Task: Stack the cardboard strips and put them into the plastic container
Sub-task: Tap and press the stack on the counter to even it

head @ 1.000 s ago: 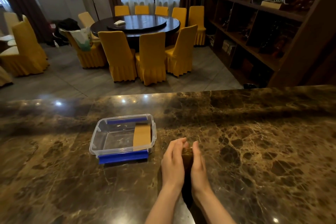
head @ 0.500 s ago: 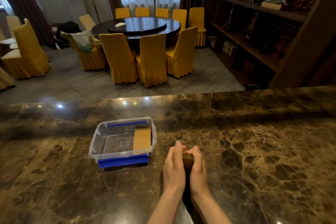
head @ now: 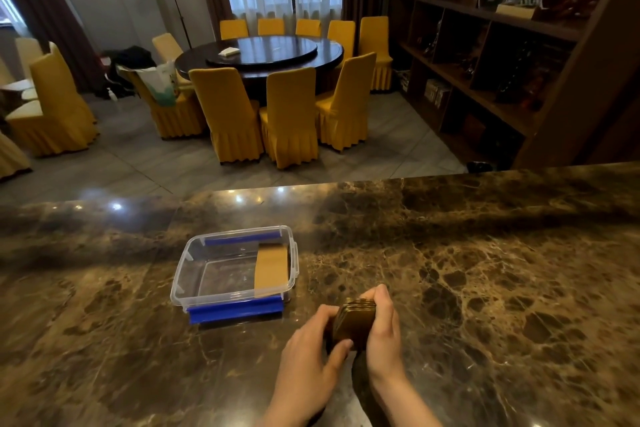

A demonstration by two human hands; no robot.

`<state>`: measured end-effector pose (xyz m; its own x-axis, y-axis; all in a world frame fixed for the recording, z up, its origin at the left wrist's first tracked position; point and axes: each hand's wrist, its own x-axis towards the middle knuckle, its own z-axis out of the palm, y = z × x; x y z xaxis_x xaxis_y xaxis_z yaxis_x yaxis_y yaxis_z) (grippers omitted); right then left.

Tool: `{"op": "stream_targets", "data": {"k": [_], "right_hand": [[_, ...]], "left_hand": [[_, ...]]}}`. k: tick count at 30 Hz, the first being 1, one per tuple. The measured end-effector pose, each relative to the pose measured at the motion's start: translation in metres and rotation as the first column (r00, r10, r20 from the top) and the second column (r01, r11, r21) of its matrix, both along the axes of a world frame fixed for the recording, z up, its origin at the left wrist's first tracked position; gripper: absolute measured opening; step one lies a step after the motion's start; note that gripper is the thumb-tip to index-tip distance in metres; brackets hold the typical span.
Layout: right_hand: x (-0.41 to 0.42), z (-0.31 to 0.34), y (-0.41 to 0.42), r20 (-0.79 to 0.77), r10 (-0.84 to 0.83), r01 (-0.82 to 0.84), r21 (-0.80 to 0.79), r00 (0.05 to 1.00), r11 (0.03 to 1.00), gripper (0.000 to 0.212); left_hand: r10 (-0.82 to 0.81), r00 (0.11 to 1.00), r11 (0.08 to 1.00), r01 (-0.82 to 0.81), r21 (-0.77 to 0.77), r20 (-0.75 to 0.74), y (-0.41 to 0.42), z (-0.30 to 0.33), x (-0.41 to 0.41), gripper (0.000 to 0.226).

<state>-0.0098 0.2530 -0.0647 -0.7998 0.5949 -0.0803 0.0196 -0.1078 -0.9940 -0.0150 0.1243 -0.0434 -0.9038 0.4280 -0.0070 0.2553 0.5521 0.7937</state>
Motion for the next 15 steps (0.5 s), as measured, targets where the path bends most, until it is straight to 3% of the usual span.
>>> {"op": "stream_targets", "data": {"k": [3, 5, 8, 11, 15], "right_hand": [[0.004, 0.006, 0.011, 0.017, -0.051, 0.050, 0.027, 0.999, 0.998, 0.053], [0.008, 0.010, 0.023, 0.008, -0.064, 0.063, 0.131, 0.998, 0.989, 0.049], [0.012, 0.021, 0.028, -0.032, 0.025, -0.016, 0.248, 0.999, 0.969, 0.042], [0.008, 0.026, 0.014, -0.009, 0.125, -0.117, 0.296, 0.992, 0.948, 0.031], [0.006, 0.005, 0.001, 0.129, 0.086, -0.130, 0.383, 0.988, 0.915, 0.018]], "left_hand": [[-0.049, 0.993, 0.992, 0.036, -0.122, -0.107, 0.002, 0.007, -0.002, 0.035], [-0.088, 0.973, 0.975, 0.042, -0.216, -0.211, 0.001, 0.014, -0.007, 0.038], [-0.179, 0.925, 0.930, 0.047, -0.366, -0.336, -0.003, 0.021, -0.019, 0.043], [-0.228, 0.904, 0.869, 0.021, -0.494, -0.362, -0.005, 0.025, -0.027, 0.051], [-0.245, 0.903, 0.822, 0.001, -0.570, -0.352, -0.009, 0.020, -0.027, 0.049]]}}
